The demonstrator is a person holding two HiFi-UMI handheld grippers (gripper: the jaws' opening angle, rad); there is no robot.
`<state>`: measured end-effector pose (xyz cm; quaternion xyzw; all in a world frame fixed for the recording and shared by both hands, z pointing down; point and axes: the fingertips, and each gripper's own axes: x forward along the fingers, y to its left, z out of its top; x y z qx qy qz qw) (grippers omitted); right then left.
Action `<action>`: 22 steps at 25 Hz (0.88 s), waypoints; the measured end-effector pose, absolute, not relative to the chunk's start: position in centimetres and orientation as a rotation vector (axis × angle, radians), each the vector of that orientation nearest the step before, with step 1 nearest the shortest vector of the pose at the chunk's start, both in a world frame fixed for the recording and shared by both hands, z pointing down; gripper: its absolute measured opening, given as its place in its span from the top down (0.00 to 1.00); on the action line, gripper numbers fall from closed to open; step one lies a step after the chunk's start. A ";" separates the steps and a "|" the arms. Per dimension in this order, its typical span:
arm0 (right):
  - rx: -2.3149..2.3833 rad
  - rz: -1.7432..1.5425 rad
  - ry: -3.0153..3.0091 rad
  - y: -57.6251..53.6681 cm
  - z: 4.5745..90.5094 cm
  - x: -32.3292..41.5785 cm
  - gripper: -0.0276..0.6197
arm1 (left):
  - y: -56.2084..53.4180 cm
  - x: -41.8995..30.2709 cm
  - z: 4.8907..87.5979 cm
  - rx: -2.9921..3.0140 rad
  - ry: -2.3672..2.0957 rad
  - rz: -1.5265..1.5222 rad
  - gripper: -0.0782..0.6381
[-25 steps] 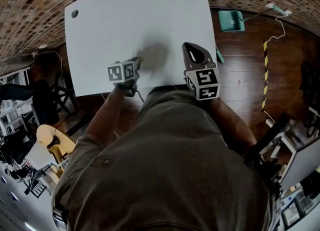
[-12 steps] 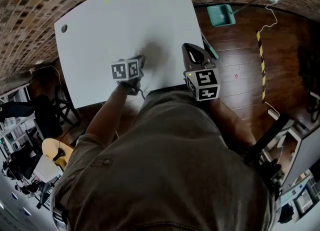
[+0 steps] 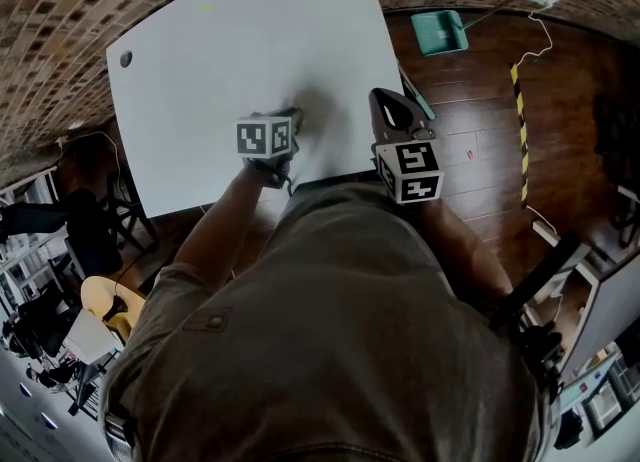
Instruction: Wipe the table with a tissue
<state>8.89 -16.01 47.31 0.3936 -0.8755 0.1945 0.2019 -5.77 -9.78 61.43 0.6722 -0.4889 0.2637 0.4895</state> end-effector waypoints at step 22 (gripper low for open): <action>0.830 0.468 -2.524 -13.0 47.1 -1.5 0.94 | -1.6 -21.8 61.5 1.341 -1.471 0.436 0.85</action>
